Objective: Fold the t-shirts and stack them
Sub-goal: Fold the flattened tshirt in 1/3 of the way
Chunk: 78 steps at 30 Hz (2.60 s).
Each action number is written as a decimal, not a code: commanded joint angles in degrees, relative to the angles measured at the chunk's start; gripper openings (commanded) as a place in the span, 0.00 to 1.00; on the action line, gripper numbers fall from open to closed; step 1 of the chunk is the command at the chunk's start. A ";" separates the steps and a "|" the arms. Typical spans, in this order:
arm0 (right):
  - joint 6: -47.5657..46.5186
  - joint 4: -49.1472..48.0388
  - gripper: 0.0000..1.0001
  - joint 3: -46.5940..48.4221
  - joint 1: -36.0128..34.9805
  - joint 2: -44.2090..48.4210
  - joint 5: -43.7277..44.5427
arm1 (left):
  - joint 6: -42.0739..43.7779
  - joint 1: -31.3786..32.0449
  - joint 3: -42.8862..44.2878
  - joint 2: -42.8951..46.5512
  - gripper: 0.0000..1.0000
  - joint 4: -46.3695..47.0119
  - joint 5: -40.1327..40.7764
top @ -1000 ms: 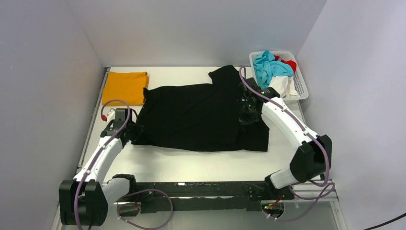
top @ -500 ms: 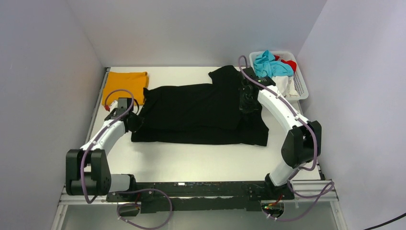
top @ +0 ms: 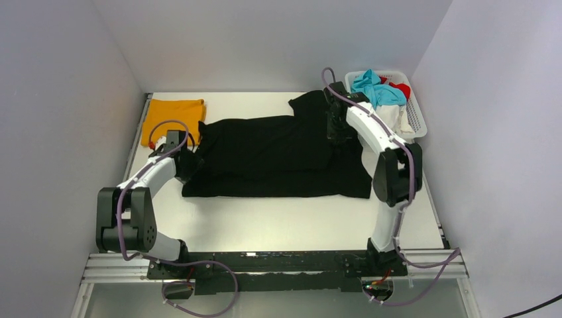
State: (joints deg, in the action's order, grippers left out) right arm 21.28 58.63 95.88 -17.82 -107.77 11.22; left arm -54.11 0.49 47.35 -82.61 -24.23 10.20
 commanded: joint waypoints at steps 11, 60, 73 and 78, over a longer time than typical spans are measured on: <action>-0.83 -7.43 1.00 2.96 2.71 -2.91 3.67 | 8.22 -0.28 3.14 8.17 0.99 2.45 -6.49; 8.34 -48.22 1.00 -33.57 -0.33 10.67 -12.15 | 17.24 5.62 0.21 -3.95 0.99 23.75 -25.94; 11.77 -54.62 1.00 -52.93 0.25 16.96 -14.24 | 18.64 5.84 -5.94 -9.71 0.99 21.49 -21.34; 12.48 -49.86 1.00 -59.31 0.18 24.25 -15.54 | 19.03 5.90 -10.47 -4.46 1.00 18.70 -20.49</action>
State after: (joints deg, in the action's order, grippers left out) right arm 32.45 1.58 41.60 -17.87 -88.09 -3.70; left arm -36.45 6.15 41.93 -89.65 2.11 -12.75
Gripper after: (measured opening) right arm 0.997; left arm 0.994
